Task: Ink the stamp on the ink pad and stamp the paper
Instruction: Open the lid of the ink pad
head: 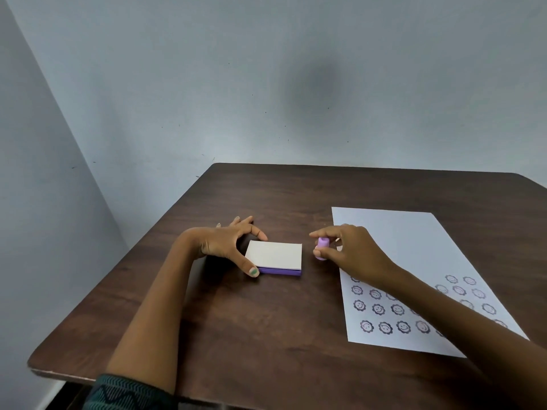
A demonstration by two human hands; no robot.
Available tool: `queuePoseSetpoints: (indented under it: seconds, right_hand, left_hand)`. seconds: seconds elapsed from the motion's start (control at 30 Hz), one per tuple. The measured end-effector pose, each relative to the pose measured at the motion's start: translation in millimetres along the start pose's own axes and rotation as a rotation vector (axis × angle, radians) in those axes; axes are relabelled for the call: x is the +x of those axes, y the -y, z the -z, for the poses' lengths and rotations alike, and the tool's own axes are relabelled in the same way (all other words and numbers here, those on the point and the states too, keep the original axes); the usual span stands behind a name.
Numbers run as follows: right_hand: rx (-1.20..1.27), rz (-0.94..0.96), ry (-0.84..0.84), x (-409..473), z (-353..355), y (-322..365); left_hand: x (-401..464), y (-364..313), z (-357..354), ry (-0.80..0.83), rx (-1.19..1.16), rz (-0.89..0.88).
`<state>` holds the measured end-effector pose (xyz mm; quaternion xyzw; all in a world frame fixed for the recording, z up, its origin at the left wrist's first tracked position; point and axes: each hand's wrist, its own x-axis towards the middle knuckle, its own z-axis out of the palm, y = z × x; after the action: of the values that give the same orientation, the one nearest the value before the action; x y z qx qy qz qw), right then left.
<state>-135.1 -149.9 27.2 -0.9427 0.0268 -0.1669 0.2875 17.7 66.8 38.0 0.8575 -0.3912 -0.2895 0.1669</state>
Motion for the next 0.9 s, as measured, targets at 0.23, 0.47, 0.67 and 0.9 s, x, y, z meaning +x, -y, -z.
queuePoseSetpoints:
  seconds: [0.23,0.47,0.67,0.9]
  right_hand:
    - [-0.008,0.022,-0.001,-11,-3,1]
    - [-0.067,0.075,0.097,-3,6,12]
    - [-0.197,0.178,0.314,11,-2,33]
    - [-0.304,0.198,0.383,17,-8,33]
  left_hand:
    - [-6,0,-4,-0.027,-0.030,-0.022]
    - [-14,4,-11,-0.078,-0.065,-0.039]
    - [-16,2,-12,-0.110,-0.074,-0.040]
    - [-15,3,-14,-0.118,-0.081,-0.043]
